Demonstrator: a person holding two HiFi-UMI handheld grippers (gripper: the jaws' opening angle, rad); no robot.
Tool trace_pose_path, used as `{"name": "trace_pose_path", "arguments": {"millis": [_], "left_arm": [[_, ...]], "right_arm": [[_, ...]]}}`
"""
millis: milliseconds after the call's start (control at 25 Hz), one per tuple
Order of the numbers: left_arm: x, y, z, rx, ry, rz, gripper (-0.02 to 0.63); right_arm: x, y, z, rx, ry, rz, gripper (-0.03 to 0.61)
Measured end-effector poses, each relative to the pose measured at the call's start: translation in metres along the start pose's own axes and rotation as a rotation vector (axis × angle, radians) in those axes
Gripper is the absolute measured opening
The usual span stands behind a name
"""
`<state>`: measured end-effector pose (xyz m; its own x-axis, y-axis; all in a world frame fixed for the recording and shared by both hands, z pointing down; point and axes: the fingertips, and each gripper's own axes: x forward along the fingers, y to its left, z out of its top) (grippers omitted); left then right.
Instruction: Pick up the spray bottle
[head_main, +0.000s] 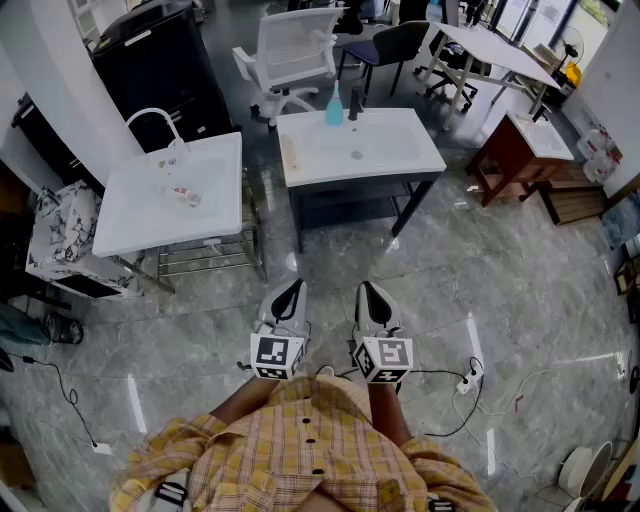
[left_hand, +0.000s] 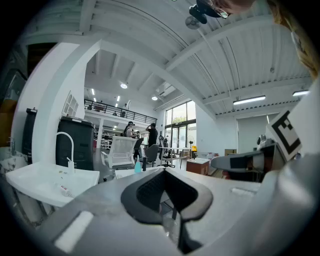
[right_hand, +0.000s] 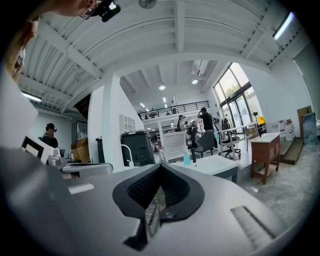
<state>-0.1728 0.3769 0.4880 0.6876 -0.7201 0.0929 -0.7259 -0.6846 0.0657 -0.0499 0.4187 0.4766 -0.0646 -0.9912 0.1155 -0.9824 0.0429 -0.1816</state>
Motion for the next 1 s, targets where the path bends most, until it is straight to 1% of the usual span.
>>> {"name": "trace_pose_path", "arguments": {"millis": [160, 360, 600, 1000], "left_arm": [[0.002, -0.011, 0.001, -0.002, -0.004, 0.004, -0.002], [-0.001, -0.025, 0.001, 0.018, -0.011, 0.024, -0.002], [-0.009, -0.038, -0.007, 0.026, 0.007, 0.048, 0.000], [0.022, -0.039, -0.021, 0.011, 0.025, 0.043, -0.001]], "right_arm": [[-0.004, -0.006, 0.003, -0.011, -0.010, 0.014, 0.000], [-0.013, -0.013, 0.004, -0.013, -0.023, 0.038, 0.000], [-0.018, -0.018, 0.000, 0.033, -0.033, 0.085, 0.002], [0.005, -0.042, -0.007, 0.045, 0.002, 0.092, 0.002]]}}
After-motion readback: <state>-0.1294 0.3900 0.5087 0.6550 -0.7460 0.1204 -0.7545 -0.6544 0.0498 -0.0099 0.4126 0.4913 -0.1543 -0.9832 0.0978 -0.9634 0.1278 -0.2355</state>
